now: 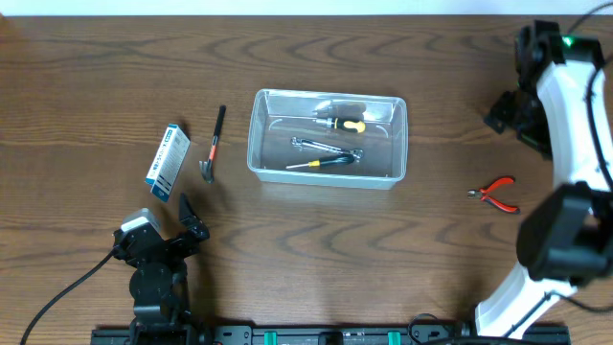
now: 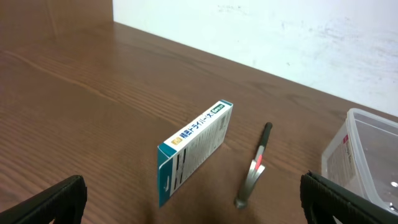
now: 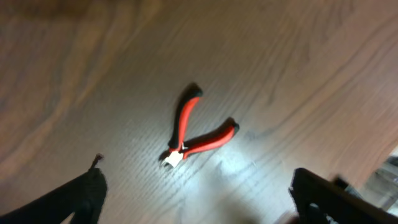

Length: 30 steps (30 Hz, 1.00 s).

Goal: Pack container
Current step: 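Move the right gripper over the red-handled pliers, then lower the right gripper onto the pliers handle and close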

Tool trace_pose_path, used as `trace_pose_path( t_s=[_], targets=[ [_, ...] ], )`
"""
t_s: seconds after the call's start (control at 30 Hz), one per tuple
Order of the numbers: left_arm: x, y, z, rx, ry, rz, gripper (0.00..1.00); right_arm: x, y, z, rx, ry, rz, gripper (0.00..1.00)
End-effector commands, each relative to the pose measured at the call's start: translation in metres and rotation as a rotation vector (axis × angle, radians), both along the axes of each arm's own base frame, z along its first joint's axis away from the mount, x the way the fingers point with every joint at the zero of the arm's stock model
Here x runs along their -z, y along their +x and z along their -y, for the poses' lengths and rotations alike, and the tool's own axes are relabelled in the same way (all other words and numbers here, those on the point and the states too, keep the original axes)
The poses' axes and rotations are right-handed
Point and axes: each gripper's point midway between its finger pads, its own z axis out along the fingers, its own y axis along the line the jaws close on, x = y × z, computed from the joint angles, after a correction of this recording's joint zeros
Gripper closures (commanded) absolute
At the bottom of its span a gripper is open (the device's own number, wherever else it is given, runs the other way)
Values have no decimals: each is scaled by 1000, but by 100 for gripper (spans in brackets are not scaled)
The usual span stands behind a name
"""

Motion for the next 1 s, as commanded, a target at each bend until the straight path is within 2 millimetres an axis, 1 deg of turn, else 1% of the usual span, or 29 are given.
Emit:
trace_pose_path(
  t_s=[0.0, 0.13, 0.3, 0.4, 0.47, 0.5, 0.57, 0.63, 0.73, 0.8, 0.97],
  targets=[
    [12, 0, 0, 2, 10, -30, 2, -2, -18, 8, 75, -2, 77, 1],
    [12, 0, 0, 2, 10, -30, 2, 26, -31, 7, 110, 60, 122, 1],
    [12, 0, 0, 2, 10, -30, 2, 69, -40, 0, 137, 153, 139, 1],
    [12, 0, 0, 2, 10, -30, 2, 83, -42, -1, 132, 153, 144, 2],
    [12, 0, 0, 2, 10, -30, 2, 86, -41, -1, 132, 149, 154, 5],
    [12, 0, 0, 2, 10, -30, 2, 87, -40, 0, 131, 147, 161, 11],
    [12, 0, 0, 2, 10, -30, 1, 88, -37, 1, 130, 145, 174, 18],
    [12, 0, 0, 1, 10, -30, 2, 89, -36, 1, 130, 144, 180, 22],
    [12, 0, 0, 2, 10, -30, 2, 92, -34, 1, 136, 144, 193, 23],
    [12, 0, 0, 2, 10, -30, 2, 93, -33, 1, 139, 144, 201, 26],
    [12, 0, 0, 2, 10, -30, 2, 100, -39, -1, 218, 152, 206, 30]
  ],
)
